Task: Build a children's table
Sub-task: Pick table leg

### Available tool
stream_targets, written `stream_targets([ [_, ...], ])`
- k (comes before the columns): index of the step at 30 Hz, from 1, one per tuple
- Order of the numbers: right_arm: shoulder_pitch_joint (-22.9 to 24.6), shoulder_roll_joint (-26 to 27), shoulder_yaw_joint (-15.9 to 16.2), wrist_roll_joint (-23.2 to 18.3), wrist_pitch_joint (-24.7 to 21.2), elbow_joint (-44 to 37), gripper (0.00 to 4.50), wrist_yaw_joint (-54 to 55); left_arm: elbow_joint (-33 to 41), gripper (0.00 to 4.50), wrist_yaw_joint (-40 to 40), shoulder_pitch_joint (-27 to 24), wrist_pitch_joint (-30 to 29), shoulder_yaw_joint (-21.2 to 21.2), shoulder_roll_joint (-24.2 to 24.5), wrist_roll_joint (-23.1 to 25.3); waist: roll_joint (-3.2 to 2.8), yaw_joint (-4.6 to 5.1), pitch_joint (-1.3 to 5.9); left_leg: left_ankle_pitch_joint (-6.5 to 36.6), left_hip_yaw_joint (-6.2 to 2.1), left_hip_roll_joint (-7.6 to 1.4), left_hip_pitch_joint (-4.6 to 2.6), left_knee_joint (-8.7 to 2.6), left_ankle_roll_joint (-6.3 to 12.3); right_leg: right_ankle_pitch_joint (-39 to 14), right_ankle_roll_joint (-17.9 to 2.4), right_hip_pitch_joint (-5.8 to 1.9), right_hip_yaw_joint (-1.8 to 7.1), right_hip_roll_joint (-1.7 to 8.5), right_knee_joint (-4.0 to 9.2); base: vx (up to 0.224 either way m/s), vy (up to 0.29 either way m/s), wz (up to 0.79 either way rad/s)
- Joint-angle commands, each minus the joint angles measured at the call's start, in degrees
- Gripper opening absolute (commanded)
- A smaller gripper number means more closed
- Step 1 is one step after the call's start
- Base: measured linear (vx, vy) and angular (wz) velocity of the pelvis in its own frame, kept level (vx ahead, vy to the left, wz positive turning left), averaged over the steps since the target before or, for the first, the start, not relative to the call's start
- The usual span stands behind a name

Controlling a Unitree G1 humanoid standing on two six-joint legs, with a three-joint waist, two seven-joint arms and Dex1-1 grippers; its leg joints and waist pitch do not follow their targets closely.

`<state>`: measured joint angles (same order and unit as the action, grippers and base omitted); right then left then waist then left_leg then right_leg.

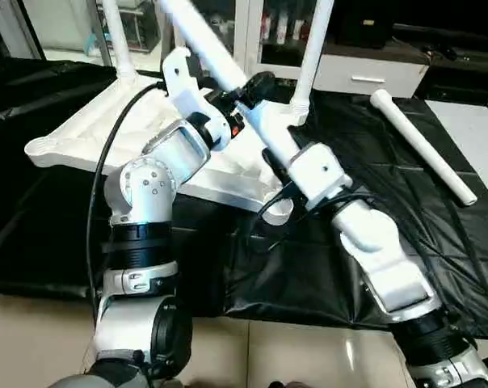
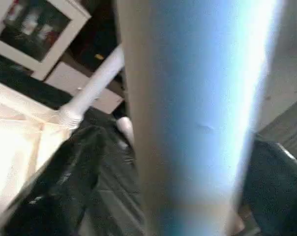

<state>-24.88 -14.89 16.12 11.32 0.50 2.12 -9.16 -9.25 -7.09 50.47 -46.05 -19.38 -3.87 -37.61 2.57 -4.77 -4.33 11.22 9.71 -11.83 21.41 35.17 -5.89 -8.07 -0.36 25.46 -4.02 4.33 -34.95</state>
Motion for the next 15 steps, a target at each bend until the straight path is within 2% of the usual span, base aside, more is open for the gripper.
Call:
stream_targets([
  [1, -1.63, -0.42, -1.05, 3.81, 2.98, 0.91, 1.82, 4.42, 1.40, 4.01, 0.41, 1.18, -0.53, -0.37, -0.60, -1.39, 0.36, 0.38, 4.74, 7.58, 0.47, 0.17, 0.04, -3.59, 2.21, -14.25, -6.11, -4.16, 2.03, 1.91, 3.76, 0.000, 0.000, 0.00],
  [2, -1.63, -0.42, -1.05, 3.81, 2.98, 0.91, 1.82, 4.42, 1.40, 4.01, 0.41, 1.18, -0.53, -0.37, -0.60, -1.39, 0.42, 0.42, 4.79, 7.48, 0.51, 0.15, 0.01, -3.57, 2.17, -13.80, -6.25, -4.16, 2.03, 1.91, 3.74, 0.000, 0.000, 0.00],
  [3, -1.95, -0.95, -0.69, 6.58, 3.86, 1.40, 1.82, 6.69, 1.19, 3.79, 1.15, 1.23, -0.66, -0.96, -0.91, -1.72, 0.49, 0.47, 4.76, 7.59, 0.57, 0.25, 0.02, -3.51, 2.26, -13.40, -6.34, -4.25, 2.06, 1.85, 3.71, 0.000, 0.000, 0.00],
  [6, -2.08, -0.92, -0.73, 8.55, 4.96, 2.40, 1.82, 8.44, 0.89, 3.57, 2.17, 1.23, -0.48, -1.64, -1.18, -2.44, 0.49, 0.59, 4.78, 7.32, 0.55, 0.33, 0.03, -3.47, 2.69, -12.73, -6.17, -4.41, 2.08, 1.77, 3.63, 0.000, 0.000, 0.00],
  [12, -2.27, -0.93, 0.86, 10.37, 7.66, 4.09, 1.82, 8.27, 1.25, 3.20, 1.23, 1.14, -1.23, -1.20, -0.89, -4.18, 0.48, 1.17, 4.80, 7.51, 0.58, 0.38, 0.07, -3.37, 3.62, -11.38, -7.19, -4.45, 2.03, 1.71, 3.51, 0.000, 0.000, 0.00],
  [15, -2.20, -0.74, 0.98, 11.05, 8.07, 4.45, 1.82, 8.64, 1.56, 2.87, 0.77, 1.25, -1.54, -1.04, -0.94, -4.35, 0.48, 1.48, 4.79, 7.94, 0.55, 0.34, 0.08, -3.32, 4.06, -12.23, -7.28, -4.47, 1.94, 1.73, 3.58, 0.000, 0.000, 0.00],
])
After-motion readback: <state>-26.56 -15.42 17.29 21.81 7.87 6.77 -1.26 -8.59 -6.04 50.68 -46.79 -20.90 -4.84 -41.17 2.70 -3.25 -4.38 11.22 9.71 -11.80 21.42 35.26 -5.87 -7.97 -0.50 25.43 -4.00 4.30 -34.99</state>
